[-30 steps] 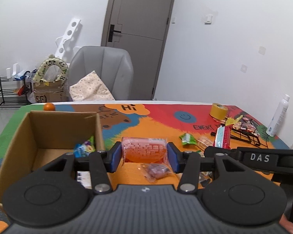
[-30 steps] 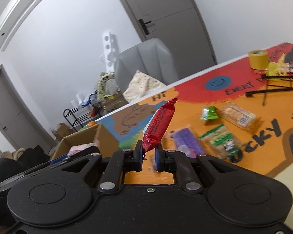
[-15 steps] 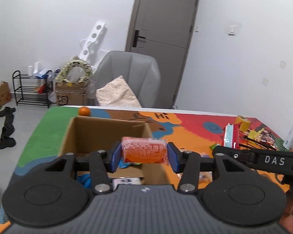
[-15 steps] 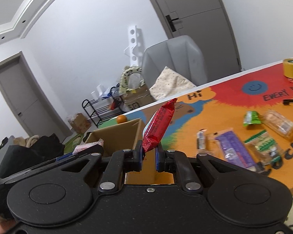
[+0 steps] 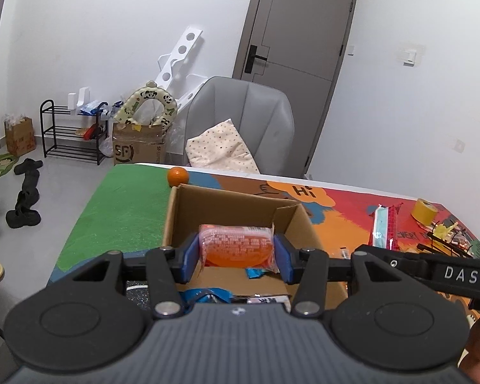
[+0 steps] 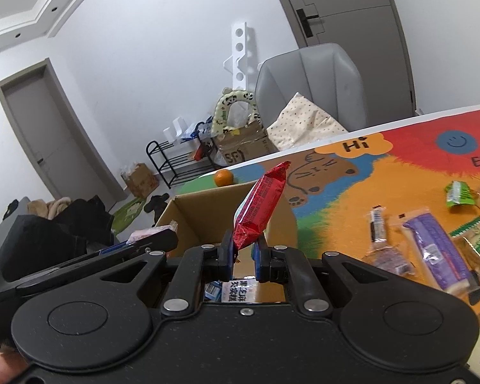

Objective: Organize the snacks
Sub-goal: 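Carry both packets over the cardboard box and open both grippers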

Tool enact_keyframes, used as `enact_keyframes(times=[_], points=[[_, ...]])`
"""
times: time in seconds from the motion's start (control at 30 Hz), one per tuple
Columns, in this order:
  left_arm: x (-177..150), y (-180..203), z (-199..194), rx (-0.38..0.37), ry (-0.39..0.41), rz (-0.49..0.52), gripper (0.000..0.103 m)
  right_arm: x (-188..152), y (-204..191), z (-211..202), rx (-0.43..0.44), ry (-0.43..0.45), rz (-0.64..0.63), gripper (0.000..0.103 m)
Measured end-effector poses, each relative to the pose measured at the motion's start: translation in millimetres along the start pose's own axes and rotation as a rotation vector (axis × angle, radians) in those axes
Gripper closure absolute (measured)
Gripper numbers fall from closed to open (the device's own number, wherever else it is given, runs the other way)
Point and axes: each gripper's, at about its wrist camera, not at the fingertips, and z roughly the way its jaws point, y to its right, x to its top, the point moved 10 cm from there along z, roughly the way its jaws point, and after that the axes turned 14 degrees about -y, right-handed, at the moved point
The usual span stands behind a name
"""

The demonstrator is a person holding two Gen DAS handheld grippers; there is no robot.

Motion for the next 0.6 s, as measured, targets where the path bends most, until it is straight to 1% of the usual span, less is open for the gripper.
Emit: enact_keyframes(times=[0.37,0.6], points=[[12,-12,18,-0.021,-0.014,-0.012,0.054,9,-12,27,-0.017,-0.044,-0.016,0.092],[16,-19,24,-0.025,-0.017,-0.029,0.053,12,-20,33,-0.020,-0.053,-0.033,0.092]])
